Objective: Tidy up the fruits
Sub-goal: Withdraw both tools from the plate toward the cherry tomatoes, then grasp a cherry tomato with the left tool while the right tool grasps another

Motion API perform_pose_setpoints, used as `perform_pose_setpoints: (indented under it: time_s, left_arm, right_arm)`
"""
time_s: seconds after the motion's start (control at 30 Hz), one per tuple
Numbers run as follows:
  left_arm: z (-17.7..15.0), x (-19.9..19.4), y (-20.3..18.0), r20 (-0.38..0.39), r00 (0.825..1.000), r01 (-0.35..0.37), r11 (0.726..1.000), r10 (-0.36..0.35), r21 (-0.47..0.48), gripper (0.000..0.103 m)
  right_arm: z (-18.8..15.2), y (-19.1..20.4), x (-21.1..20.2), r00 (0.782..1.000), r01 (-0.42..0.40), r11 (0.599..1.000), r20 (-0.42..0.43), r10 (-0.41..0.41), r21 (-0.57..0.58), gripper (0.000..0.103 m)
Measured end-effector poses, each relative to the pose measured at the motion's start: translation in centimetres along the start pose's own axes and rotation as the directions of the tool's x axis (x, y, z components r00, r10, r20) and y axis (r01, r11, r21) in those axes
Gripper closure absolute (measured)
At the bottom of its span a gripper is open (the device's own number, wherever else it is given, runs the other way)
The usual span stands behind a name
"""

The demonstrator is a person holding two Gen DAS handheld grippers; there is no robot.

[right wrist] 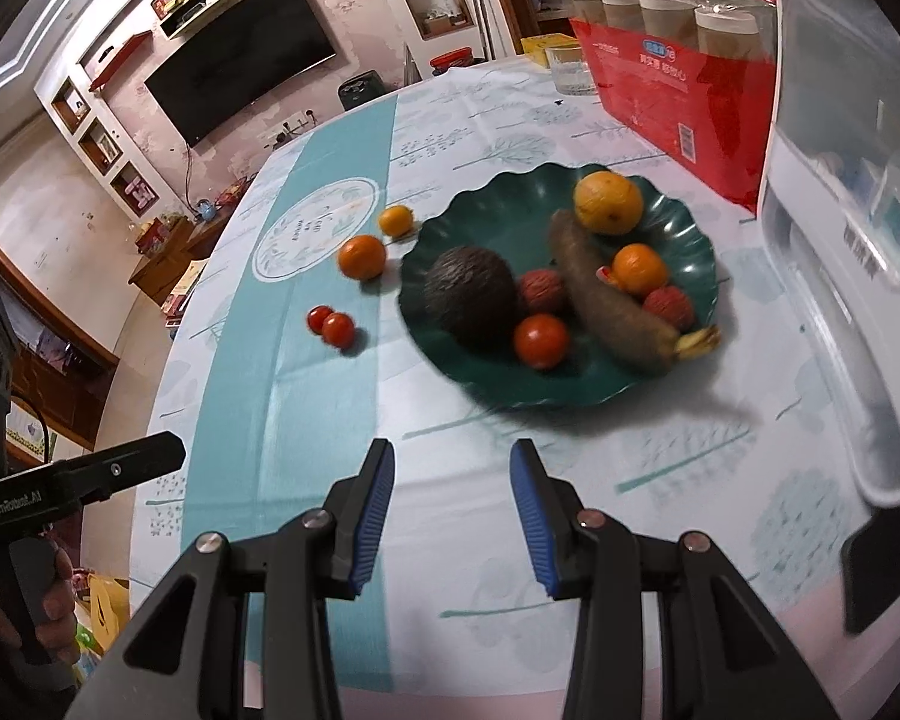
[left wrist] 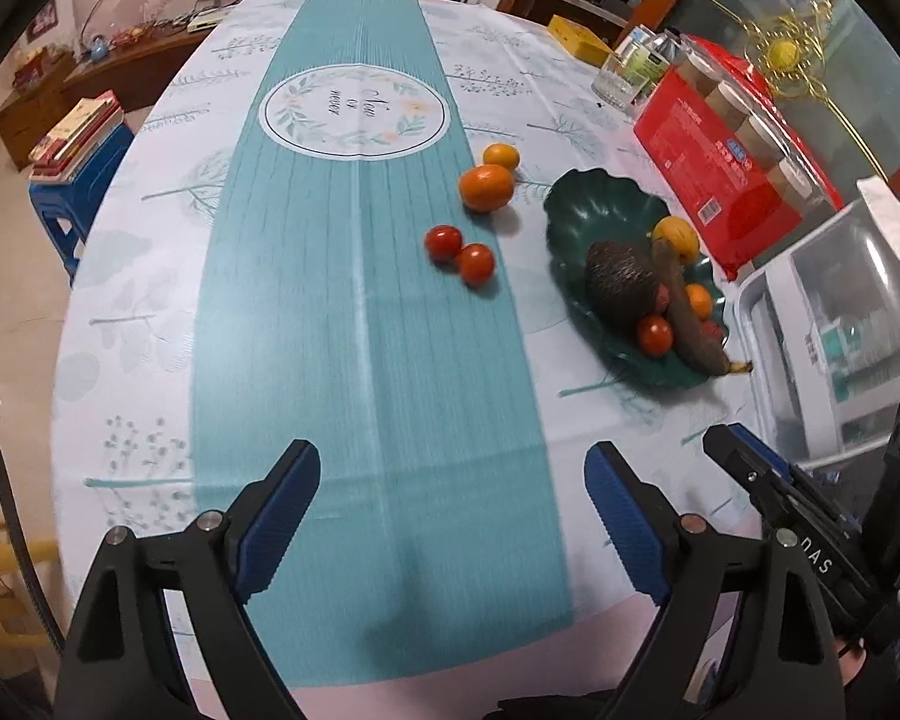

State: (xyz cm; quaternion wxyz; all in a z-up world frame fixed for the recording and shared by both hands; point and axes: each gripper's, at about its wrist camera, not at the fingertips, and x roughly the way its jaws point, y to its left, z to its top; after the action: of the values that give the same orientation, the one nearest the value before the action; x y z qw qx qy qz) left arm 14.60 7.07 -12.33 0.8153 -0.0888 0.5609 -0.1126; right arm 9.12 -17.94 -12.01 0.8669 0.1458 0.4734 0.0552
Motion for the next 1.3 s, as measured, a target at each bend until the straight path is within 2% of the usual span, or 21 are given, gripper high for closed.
perform_pose_setpoints:
  time_s: [0.23,0.4,0.57,0.83,1.2,1.3]
  left_arm:
    - [0.6,-1.0,2.5,0.008,1.0,0.018,0.997,-0.019,0.07,0.014]
    - [2.0,-1.0,3.6,0.013,1.0,0.024,0.992,-0.026,0.123,0.017]
    - [4.1,-0.2,4.1,0.015,1.0,0.019,0.988,-0.022,0.155,0.017]
    - [8.0,2.9,4.7,-0.005,1.0,0.006,0.988,-0.005,0.154,0.017]
    - [11.7,8.5,3.3,-0.048,0.998,0.042,0.991,-0.036,0.129,0.027]
    - [12.5,10.2,3.1,-0.065,0.996,0.066,0.991,-0.059,0.119,0.038]
  right_arm:
    - [-1.8,3.2,0.6,1.0,0.029,0.999,0.009,-0.029,0.031,0.063]
    - [-1.7,5.0,1.4,0.999,0.038,0.999,0.013,-0.038,0.029,0.062]
    - [-0.6,6.6,2.9,0.999,0.032,0.999,0.01,-0.032,-0.014,0.062]
    - [1.4,8.3,6.0,0.999,0.032,0.993,0.023,-0.029,-0.112,0.063]
    - [3.9,9.4,10.8,0.998,0.015,0.973,0.055,-0.003,-0.231,0.062]
    - [4.2,9.6,12.0,0.998,0.021,0.967,0.058,-0.006,-0.253,0.063]
